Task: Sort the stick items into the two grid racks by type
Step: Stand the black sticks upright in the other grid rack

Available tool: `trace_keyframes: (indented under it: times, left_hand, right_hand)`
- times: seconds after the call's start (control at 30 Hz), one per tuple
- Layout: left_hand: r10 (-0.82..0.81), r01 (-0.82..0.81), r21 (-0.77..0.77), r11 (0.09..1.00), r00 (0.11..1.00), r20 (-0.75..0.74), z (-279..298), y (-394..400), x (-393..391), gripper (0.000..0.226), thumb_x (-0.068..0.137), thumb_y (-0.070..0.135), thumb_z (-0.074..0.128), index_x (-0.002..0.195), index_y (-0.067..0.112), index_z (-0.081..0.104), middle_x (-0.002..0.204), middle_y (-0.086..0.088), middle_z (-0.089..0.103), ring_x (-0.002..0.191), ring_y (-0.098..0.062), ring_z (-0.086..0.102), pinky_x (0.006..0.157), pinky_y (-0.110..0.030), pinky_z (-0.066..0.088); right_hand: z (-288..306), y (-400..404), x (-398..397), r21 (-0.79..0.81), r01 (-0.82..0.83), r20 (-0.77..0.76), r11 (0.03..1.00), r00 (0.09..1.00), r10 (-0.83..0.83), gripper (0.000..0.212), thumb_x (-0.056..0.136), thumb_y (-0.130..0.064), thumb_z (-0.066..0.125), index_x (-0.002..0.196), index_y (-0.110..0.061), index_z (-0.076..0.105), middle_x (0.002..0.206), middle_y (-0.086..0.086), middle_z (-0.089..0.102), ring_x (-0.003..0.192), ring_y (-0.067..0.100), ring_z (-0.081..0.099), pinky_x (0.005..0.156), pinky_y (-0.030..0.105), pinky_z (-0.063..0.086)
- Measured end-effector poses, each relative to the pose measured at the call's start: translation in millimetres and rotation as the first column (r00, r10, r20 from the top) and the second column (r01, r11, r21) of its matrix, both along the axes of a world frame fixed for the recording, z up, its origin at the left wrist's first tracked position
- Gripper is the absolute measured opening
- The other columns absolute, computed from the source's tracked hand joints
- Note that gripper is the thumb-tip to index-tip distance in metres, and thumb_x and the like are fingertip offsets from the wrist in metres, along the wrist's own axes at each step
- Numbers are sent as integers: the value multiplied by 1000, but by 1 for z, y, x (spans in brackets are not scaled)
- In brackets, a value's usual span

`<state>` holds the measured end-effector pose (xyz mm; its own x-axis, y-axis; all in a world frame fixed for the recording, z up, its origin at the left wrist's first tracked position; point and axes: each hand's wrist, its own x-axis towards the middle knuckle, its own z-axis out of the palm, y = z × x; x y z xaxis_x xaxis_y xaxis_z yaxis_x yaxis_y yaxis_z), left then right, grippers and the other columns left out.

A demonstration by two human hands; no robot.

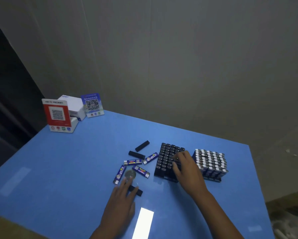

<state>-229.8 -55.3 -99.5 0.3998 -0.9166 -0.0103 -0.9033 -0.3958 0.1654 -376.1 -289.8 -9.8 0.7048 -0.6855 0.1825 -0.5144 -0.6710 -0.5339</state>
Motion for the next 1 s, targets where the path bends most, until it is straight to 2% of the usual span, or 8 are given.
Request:
trace_keyframes:
  times: [0.13, 0.23, 0.33, 0.47, 0.63, 0.77, 0.87, 1.0]
  left_hand:
    - [149, -148, 47, 988, 989, -18, -5, 11, 24, 53, 80, 41, 41, 128, 30, 62, 150, -16, 40, 137, -37, 31, 97, -45, 49]
    - [137, -134, 49, 990, 987, -85, -7, 3, 34, 65, 74, 41, 69, 136, 31, 53, 149, -12, 39, 134, -35, 43, 76, -25, 57]
    - [65, -63, 20, 998, 987, -146, -7, -14, 49, 84, 55, 33, 89, 129, 30, 50, 145, -10, 44, 127, -33, 54, 64, -18, 56]
    - [-63, 39, -119, 992, 977, -204, -7, -31, 70, 76, 58, 27, 88, 124, 30, 52, 144, -1, 41, 133, -22, 39, 67, -20, 57]
    - [-212, 158, -201, 967, 934, -287, 6, -47, 98, 67, 77, 30, 72, 137, 31, 40, 140, 15, 34, 131, -5, 32, 95, -16, 44]
    - [-250, 203, -174, 964, 914, -320, 10, -63, 121, 52, 86, 33, 61, 135, 33, 44, 132, 19, 38, 124, -1, 38, 88, -14, 40]
    - [-273, 249, -114, 962, 888, -370, 14, -74, 137, 61, 79, 25, 67, 135, 34, 42, 132, 19, 35, 121, -1, 39, 83, -20, 46]
    - [-254, 247, -70, 966, 882, -398, 21, -83, 152, 72, 72, 35, 76, 135, 34, 41, 129, 17, 31, 119, -3, 38, 80, -24, 50]
  right_hand:
    - [3, 6, 19, 5, -16, 6, 1000, 1000, 16, 11, 97, -20, 56, 108, -22, 57, 109, -8, 48, 92, 12, 56, 73, 32, 49]
    - [5, 8, 30, 5, -2, 3, 1000, 1000, 2, 10, 97, -20, 57, 107, -21, 57, 110, -8, 49, 92, 11, 55, 72, 29, 46]
    - [10, 10, 39, -1, 42, 18, 999, 999, -42, 8, 97, -20, 57, 105, -22, 57, 107, -9, 48, 90, 11, 54, 72, 29, 46]
    - [12, 9, 46, -4, 109, 13, 994, 994, -109, 9, 97, -21, 57, 106, -23, 57, 106, -12, 48, 93, 10, 54, 74, 31, 48]
    - [15, 10, 56, -22, 185, 23, 982, 982, -185, 8, 97, -20, 58, 104, -23, 57, 104, -13, 47, 90, 8, 53, 71, 29, 46]
    - [14, 11, 63, -20, 226, 26, 974, 974, -226, 8, 97, -21, 58, 104, -24, 57, 104, -15, 47, 91, 7, 53, 71, 26, 44]
    - [10, 11, 67, -12, 245, 12, 969, 969, -245, 9, 97, -21, 58, 105, -25, 57, 104, -16, 47, 91, 6, 54, 72, 23, 42]
    - [10, 8, 72, -4, 259, 7, 966, 966, -259, 8, 97, -21, 58, 104, -26, 57, 104, -15, 47, 91, 7, 54, 72, 25, 44]
